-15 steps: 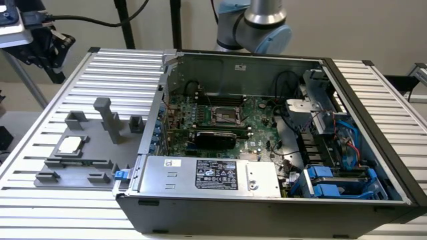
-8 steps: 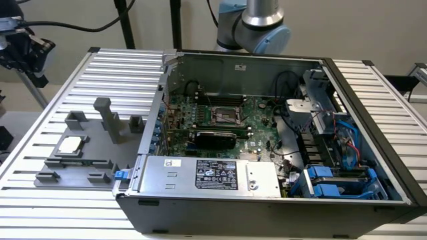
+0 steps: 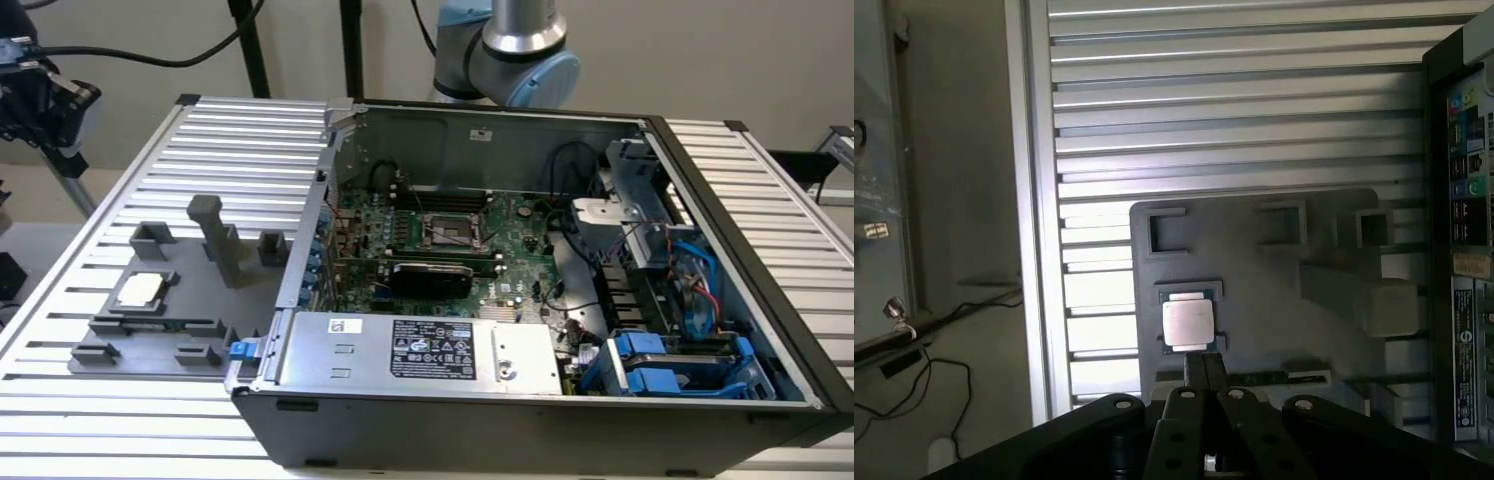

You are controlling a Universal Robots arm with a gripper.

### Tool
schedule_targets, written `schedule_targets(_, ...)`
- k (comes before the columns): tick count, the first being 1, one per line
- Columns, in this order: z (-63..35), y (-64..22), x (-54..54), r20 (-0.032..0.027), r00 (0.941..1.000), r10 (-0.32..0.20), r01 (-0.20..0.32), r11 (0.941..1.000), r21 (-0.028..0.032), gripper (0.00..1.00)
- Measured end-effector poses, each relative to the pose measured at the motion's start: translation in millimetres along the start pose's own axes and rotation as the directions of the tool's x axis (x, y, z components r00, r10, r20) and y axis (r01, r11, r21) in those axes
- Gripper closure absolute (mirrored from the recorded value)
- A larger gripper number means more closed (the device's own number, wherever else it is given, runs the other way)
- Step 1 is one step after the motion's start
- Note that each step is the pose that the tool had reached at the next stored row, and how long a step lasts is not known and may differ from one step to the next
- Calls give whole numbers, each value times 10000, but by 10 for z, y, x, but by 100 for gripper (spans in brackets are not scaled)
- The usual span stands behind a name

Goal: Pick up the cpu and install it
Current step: 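Reach for the cpu, then pick up the cpu and move it towards the insertion slot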

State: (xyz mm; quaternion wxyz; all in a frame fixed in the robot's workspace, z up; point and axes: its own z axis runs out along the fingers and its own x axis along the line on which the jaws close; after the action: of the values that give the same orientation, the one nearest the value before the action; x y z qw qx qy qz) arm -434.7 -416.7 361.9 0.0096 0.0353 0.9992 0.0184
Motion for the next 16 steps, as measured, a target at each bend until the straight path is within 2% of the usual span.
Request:
schedule_targets(10,0,0,0,0,10000,1,-1,10000,0,88)
schedule_targets(12,0,0,0,0,10000,1,-1,10000,0,76)
schedule_targets(13,0,0,0,0,10000,0,0,10000,0,76)
schedule_targets(16,0,0,0,0,10000,1,-1,10000,0,58)
